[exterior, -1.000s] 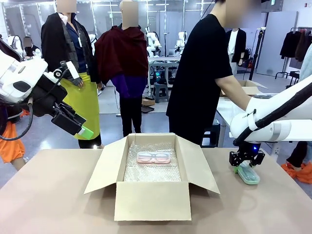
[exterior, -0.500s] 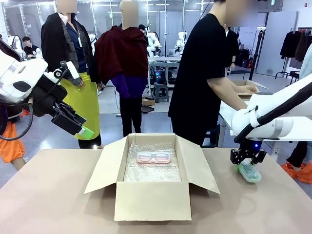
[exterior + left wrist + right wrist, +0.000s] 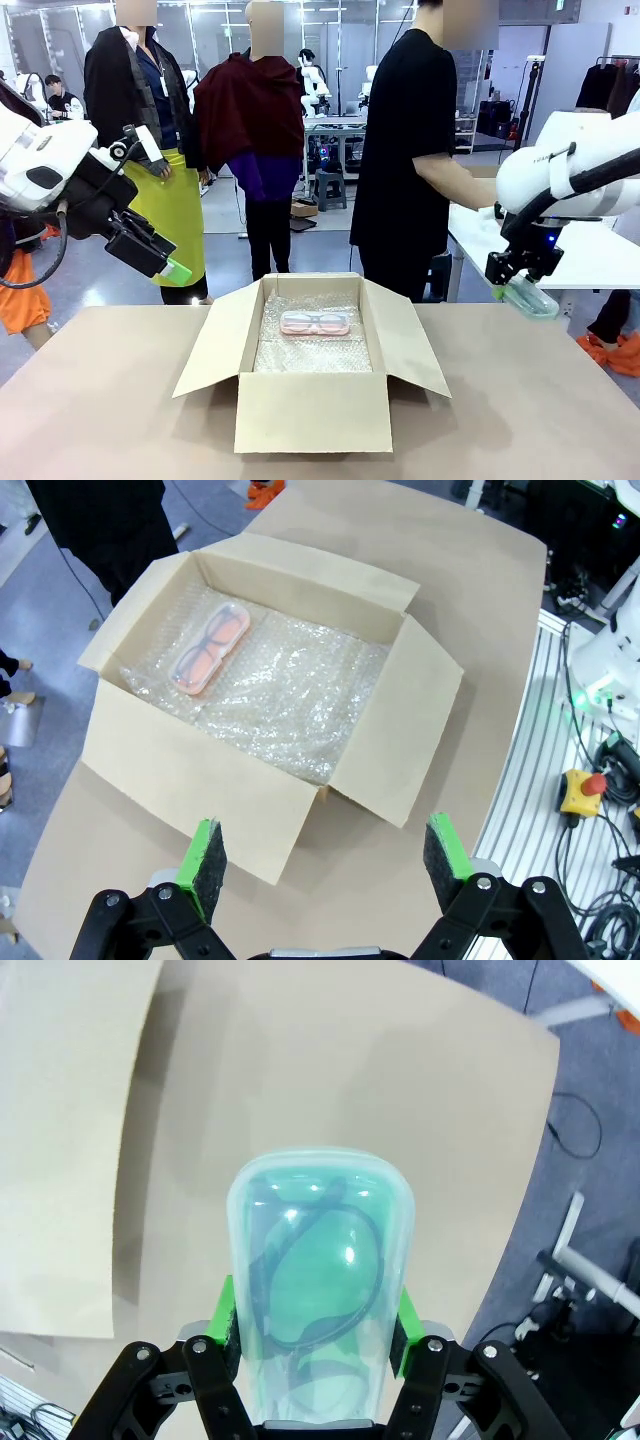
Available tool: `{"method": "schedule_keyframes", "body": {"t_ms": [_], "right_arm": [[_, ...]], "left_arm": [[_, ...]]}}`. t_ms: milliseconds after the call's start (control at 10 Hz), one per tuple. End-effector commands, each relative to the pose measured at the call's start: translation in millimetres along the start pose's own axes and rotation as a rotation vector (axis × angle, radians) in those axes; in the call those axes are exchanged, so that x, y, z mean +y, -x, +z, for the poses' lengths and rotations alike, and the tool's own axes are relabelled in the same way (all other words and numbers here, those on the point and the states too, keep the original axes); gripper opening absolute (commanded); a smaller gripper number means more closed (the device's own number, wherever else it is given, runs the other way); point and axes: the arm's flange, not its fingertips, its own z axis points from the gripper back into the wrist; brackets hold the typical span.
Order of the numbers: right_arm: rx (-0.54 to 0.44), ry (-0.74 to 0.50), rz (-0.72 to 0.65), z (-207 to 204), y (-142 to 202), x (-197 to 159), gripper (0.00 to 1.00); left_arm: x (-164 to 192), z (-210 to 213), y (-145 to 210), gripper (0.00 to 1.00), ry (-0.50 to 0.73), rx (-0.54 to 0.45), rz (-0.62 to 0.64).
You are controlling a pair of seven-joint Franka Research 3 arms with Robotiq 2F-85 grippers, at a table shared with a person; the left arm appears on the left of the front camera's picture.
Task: Pack the glasses set securely to prepare it for shipping.
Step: Put the Glasses case from the right side of the table into the Package Box.
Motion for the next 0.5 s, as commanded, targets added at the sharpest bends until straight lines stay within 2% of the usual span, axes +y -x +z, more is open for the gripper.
{"method": "schedule_keyframes", "body": {"t_ms": [0,100,200,300,400], "right_arm": [[-0.053,-0.055,0.289,11,2,13,0.28],[-0.038,-0.063,0.725,33,6,27,0.28],[-0.037,-0.072,0.944,45,6,39,0.28],[-0.038,-0.12,1.056,49,3,64,0.28],[-0.018,-0.114,1.083,49,1,79,0.28]], "left_arm": [[0,3,2,1.0,0.019,-0.008,-0.012],[0,3,2,1.0,0.019,-0.008,-0.012],[0,3,2,1.0,0.019,-0.008,-0.012],[0,3,2,1.0,0.019,-0.008,-0.012],[0,3,2,1.0,0.019,-0.008,-0.012]]}}
